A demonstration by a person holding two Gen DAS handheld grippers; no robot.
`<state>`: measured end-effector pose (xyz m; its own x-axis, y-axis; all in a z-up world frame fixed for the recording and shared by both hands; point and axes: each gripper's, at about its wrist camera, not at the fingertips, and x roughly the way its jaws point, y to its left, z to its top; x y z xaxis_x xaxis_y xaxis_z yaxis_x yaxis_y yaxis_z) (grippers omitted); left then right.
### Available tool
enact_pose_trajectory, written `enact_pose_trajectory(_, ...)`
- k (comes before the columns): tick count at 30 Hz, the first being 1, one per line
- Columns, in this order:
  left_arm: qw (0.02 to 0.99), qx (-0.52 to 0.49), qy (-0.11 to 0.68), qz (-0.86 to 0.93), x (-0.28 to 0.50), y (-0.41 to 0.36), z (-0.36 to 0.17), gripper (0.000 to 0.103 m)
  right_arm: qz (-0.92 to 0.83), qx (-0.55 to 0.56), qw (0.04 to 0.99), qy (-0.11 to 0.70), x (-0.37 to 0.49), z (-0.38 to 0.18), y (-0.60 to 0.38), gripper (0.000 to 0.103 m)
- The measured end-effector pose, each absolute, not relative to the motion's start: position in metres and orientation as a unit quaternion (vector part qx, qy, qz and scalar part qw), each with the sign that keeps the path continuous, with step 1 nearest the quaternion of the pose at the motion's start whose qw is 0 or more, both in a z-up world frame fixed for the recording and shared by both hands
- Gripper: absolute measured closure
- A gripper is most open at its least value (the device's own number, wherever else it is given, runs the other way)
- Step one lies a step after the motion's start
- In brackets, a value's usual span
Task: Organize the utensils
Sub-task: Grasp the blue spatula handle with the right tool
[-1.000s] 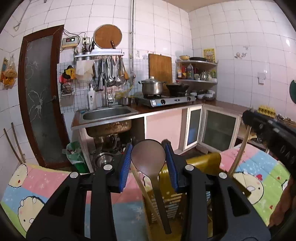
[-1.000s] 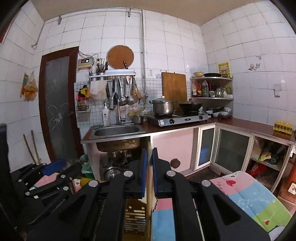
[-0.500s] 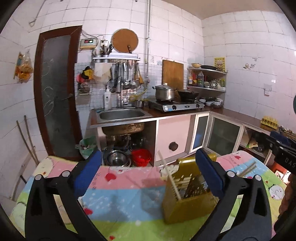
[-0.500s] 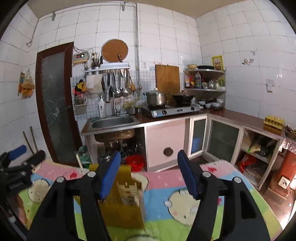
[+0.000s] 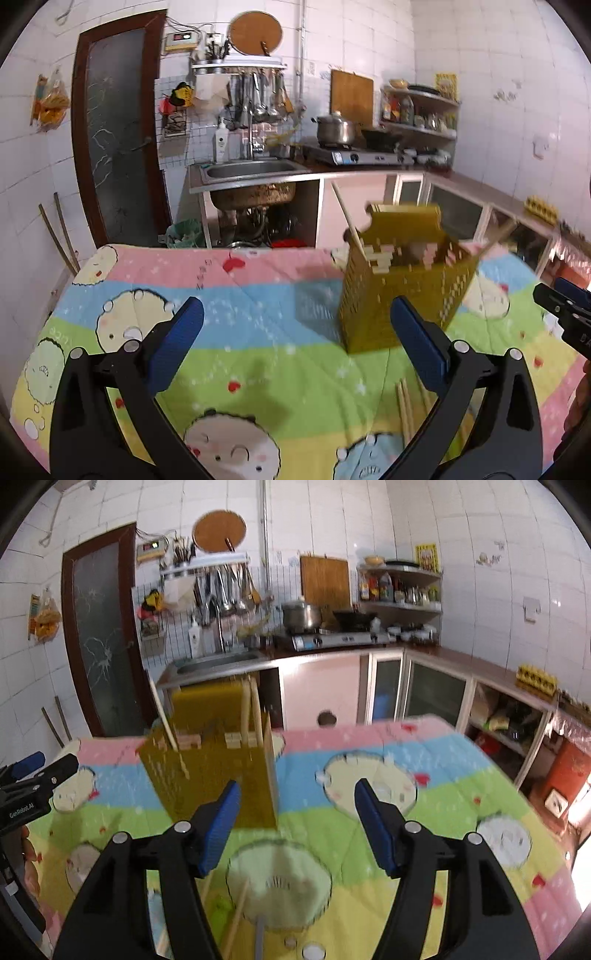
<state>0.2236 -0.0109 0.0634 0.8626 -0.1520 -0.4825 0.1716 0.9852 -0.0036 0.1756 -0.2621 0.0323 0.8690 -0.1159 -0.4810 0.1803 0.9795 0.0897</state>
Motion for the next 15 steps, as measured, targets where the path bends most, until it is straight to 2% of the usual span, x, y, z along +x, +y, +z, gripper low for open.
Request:
enact_pose_trajectory(7,0.951,0.041,0.292,-0.095,0.213,-0.024,0.023,0.005,-0.083,0.080,0.944,0.309,0.168,-0.024,-0.263,0.039)
enact_pose_trajectory(15,0.935,0.054,0.341,-0.085,0.214,-0.035,-0.014,0.005,-0.072,0.081,0.927,0.359,0.165,-0.059,-0.256,0.040)
